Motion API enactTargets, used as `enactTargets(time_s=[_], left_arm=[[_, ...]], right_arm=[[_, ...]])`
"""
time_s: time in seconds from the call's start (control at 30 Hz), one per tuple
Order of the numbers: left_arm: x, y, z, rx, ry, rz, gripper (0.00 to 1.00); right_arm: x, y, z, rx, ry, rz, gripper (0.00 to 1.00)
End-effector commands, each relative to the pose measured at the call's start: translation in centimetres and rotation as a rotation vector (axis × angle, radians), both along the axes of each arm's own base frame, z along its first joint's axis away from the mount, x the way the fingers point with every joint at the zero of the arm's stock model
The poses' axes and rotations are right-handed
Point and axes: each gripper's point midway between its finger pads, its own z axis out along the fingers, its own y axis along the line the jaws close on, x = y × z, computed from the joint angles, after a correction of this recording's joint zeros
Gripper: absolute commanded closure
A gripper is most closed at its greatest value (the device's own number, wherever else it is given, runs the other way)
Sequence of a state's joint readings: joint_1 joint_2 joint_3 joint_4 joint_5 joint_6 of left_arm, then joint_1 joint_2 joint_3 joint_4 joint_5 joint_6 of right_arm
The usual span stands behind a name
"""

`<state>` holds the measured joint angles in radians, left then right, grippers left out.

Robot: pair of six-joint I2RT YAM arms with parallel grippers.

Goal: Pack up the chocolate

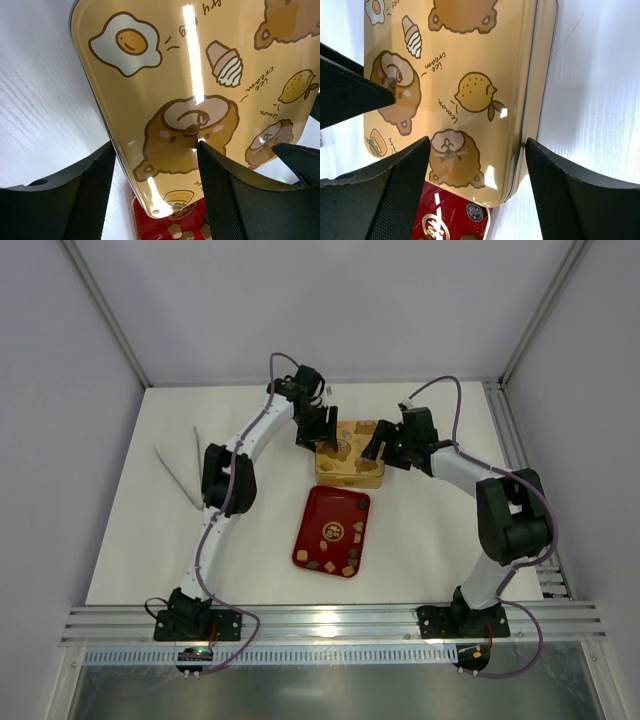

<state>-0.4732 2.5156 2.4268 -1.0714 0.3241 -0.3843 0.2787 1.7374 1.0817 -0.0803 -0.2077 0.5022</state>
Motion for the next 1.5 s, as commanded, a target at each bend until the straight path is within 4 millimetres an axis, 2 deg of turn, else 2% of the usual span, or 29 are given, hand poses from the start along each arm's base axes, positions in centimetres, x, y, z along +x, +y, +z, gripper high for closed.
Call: enactTargets(time_s=[0.0,0.33,0.73,0.97,1.27,1.47], left_arm=[[-0.8,1.3,-0.6,0.093,-0.001,-0.007,0.36],[-0.9,1.2,-0.7,0.108,-0.010,-0.014,0.36],[-1.5,0.7,0.0,0.111,-0.033,-0.061,0.34],[-1.8,0.7,0.1,0.113,-0.034,-0.064,0.36],[-2.2,0.8,0.1,0.113,-0.026,-0.074,0.36],[-2.2,0.8,-0.2,0.114,-0.024,-0.066,0.39]], right_arm=[[0.1,0.5,2.8,0.009,-0.084,0.013,0.23],[-1.1,0.5,3.3,0.018,-0.094,0.011,0.24],[-2.7,0.3,2.6,0.028,-0.085,0.014,0.24],[-2.6,0.6,3.1,0.041,-0.098,0.021,0.27],[-2.1,1.1,2.4,0.043,-0.080,0.042,0.30],[-2.5,1.4,3.0,0.068,-0.085,0.055,0.37]])
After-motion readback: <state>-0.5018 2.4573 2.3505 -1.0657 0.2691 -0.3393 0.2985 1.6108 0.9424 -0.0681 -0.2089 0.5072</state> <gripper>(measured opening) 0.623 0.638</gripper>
